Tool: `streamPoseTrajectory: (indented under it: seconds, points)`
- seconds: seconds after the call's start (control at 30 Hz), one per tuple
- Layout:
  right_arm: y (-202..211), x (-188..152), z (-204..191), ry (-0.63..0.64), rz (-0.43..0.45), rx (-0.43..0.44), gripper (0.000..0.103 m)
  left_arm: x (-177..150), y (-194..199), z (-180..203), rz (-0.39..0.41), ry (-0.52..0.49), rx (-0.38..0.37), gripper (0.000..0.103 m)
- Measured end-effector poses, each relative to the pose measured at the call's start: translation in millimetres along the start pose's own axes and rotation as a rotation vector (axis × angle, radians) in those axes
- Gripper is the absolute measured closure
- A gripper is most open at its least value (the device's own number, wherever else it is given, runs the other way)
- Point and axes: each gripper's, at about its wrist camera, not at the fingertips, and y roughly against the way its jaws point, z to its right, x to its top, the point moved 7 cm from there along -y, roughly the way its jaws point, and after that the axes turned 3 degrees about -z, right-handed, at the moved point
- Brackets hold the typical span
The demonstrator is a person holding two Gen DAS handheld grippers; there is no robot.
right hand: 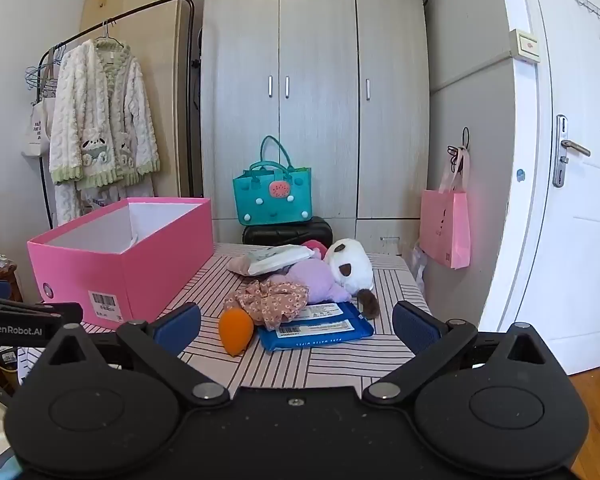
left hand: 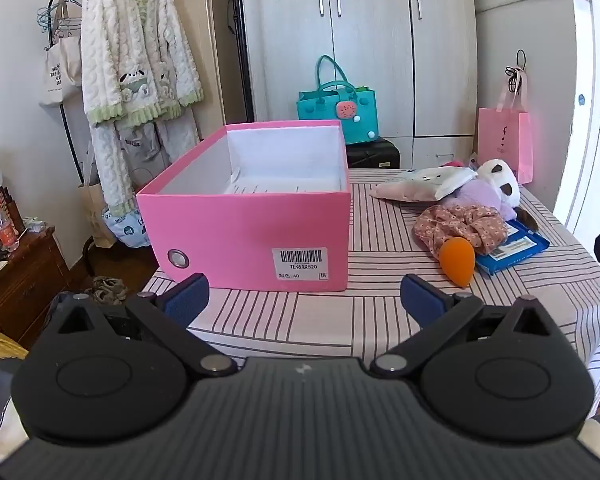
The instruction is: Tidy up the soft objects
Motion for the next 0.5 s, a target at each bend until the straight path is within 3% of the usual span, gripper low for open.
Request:
streamPoseTrajectory:
  seconds: [0.5]
  points:
    - [-1.6, 0.1, 3.5, 0.01, 0.013, -0.005, 0.0, -2.7, -2.5, 5.8, 0.002, 0.019, -0.039, 0.0]
